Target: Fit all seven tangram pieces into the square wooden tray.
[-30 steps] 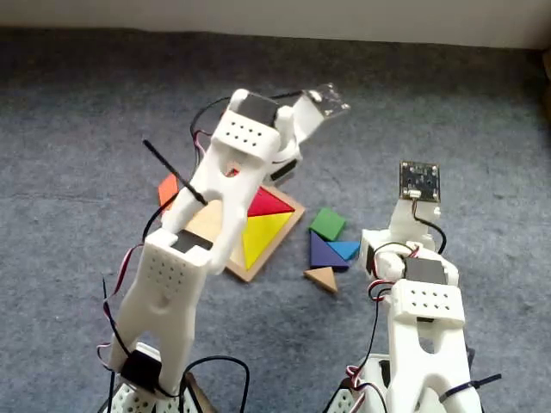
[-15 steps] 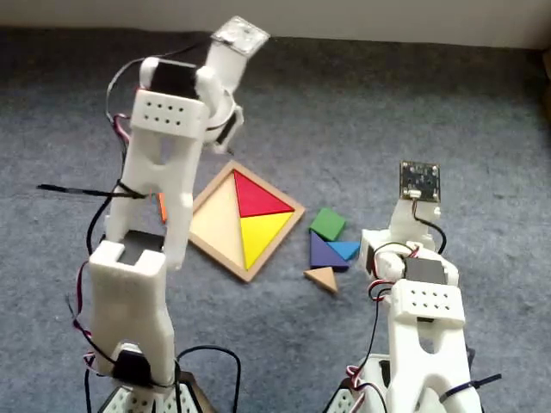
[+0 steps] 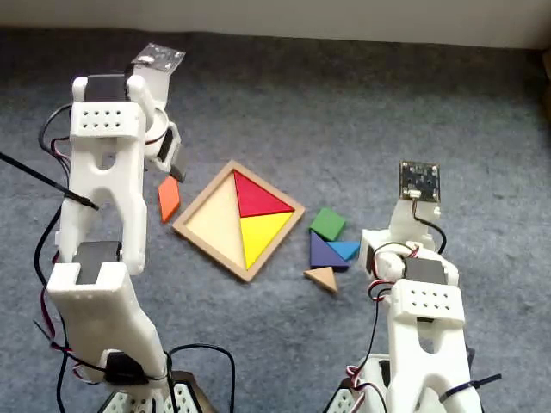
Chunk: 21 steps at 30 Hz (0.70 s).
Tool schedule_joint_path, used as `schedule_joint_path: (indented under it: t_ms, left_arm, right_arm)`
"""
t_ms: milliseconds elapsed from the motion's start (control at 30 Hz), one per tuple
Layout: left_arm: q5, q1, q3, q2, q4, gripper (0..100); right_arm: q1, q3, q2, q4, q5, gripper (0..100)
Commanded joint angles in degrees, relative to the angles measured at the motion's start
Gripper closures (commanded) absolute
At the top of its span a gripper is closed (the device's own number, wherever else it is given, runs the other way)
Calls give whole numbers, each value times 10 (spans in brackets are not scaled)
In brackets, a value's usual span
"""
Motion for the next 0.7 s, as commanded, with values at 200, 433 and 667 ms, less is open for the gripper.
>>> schedule_joint_path:
  t_ms: [200,433,667]
  left_arm:
    - [8,-2,-5,98,-50,764]
    - [53,34,-38,104,-36,764]
    - [57,15,-40,98,-5,769]
  right_arm:
    - [6,-1,-15,-9,6,978]
    - [6,-1,-15,-9,5,978]
    - [0,-1,-13,-7,4,973]
